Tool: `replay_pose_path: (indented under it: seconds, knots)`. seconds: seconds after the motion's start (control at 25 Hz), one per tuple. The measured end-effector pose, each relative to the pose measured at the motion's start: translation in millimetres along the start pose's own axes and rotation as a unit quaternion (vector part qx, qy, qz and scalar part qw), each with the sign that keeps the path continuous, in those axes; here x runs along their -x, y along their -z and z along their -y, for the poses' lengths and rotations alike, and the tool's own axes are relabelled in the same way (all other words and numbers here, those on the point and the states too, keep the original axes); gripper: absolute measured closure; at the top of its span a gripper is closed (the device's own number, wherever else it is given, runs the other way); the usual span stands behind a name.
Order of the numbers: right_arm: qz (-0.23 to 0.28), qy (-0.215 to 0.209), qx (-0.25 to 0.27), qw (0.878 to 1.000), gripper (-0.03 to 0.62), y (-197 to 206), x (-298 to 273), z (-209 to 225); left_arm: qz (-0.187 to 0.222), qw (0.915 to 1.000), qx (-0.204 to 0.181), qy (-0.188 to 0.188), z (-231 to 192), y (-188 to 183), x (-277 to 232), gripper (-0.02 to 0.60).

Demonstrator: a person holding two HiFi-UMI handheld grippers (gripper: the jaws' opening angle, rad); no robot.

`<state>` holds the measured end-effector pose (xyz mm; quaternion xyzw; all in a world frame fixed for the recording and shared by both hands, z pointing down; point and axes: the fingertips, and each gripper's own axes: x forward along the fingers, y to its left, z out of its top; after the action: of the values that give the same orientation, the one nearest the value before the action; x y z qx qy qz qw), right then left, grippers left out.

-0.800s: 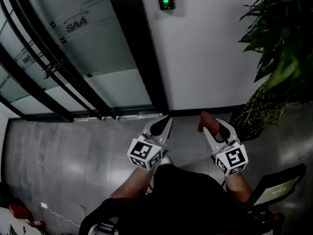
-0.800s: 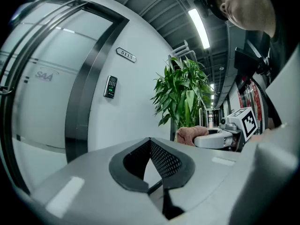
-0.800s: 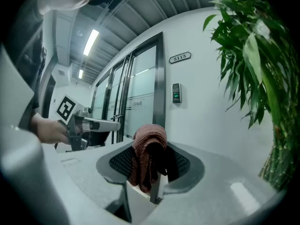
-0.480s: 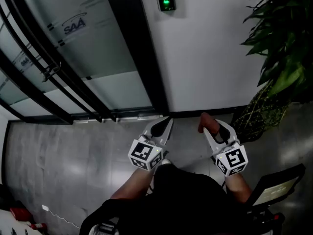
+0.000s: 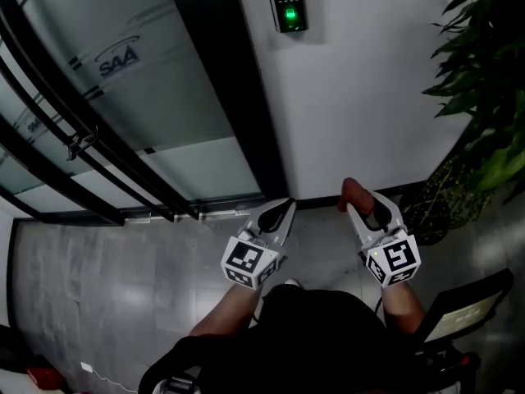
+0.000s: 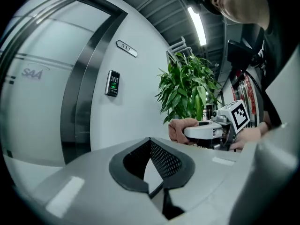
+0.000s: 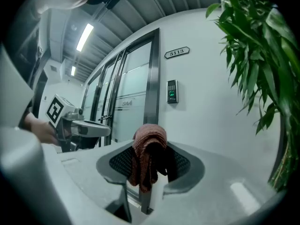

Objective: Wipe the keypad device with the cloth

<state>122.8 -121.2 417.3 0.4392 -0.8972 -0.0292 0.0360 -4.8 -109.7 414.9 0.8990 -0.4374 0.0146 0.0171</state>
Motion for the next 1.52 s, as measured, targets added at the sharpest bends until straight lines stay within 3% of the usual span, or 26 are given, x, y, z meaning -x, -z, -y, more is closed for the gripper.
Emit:
replay_pose_path:
  seconds: [0.24,0.48,0.72,0.88,1.08,1.52]
  knots:
    - [0.038,0.03,0.055,0.997,0.448,-56.7,-59.9,10.4,-0.008,0.9989,0.008,0.045,-40.4,-10.2,-12.6,0.565]
    - [0.07,0.054,0.106,0.99,0.448,-112.3,-114.6,24.8,-0.017,0.9969,0.012,0.076,-73.0,4.9,-11.6,0.566]
    - [0.095,0.059,0.198,0.974,0.448,-189.7,-159.3,31.0,-0.007,0.998,0.022,0.059,-103.4,8.9,-1.0,0.565]
    - [0.125,0.073,0.215,0.966,0.448,-232.6,-192.8,52.9,-0.003,0.9991,0.026,0.034,-119.9,10.0,5.4,0.565]
    - [0.159,0.1,0.27,0.944,0.448,-286.7,-234.3,70.0,0.005,0.9996,0.029,0.002,-135.4,8.9,8.0,0.566]
    - [0.169,0.132,0.324,0.921,0.448,-335.4,-330.2,102.7,0.016,0.9975,0.034,-0.061,-164.1,4.4,-2.6,0.565]
